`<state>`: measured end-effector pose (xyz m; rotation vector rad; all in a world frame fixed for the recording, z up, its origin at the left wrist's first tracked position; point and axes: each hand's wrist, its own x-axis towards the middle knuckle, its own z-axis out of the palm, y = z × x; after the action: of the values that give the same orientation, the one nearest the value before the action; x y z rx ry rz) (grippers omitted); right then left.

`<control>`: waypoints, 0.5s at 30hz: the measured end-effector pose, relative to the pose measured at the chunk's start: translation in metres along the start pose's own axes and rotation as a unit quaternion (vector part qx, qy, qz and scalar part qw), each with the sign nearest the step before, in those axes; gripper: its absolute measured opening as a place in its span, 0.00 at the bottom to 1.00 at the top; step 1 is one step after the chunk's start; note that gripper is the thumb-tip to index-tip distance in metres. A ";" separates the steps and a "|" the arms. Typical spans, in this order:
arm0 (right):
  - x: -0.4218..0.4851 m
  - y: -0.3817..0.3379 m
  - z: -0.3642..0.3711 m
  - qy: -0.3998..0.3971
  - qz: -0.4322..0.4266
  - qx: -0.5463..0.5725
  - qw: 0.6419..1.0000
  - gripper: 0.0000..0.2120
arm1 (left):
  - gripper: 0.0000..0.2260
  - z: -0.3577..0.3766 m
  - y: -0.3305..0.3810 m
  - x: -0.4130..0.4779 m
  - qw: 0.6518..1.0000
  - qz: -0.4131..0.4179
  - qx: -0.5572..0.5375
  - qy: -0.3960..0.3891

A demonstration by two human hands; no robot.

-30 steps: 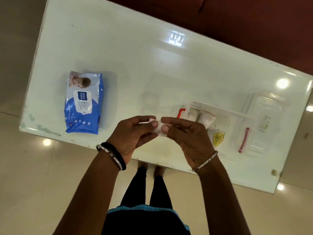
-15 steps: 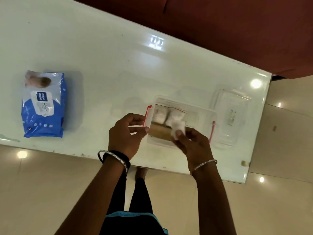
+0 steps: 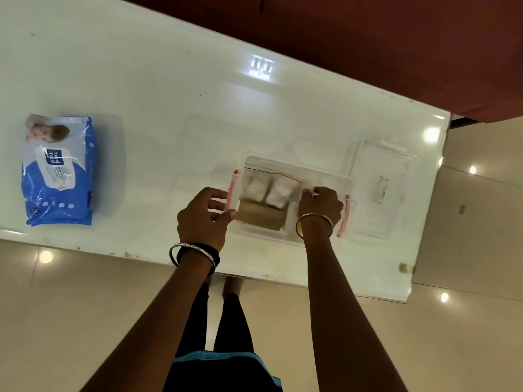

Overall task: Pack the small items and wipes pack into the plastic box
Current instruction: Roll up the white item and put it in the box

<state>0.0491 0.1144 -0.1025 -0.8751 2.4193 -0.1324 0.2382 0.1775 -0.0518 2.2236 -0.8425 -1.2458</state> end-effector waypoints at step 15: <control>-0.044 -0.018 -0.009 0.130 -0.203 -0.036 0.970 0.08 | 0.09 -0.024 -0.021 0.010 0.985 -0.096 -0.124 -0.067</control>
<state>0.0825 0.1271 -0.0694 -1.4592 2.4575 -0.3324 0.2697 0.1878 -0.0597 2.0762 -0.4951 -1.5145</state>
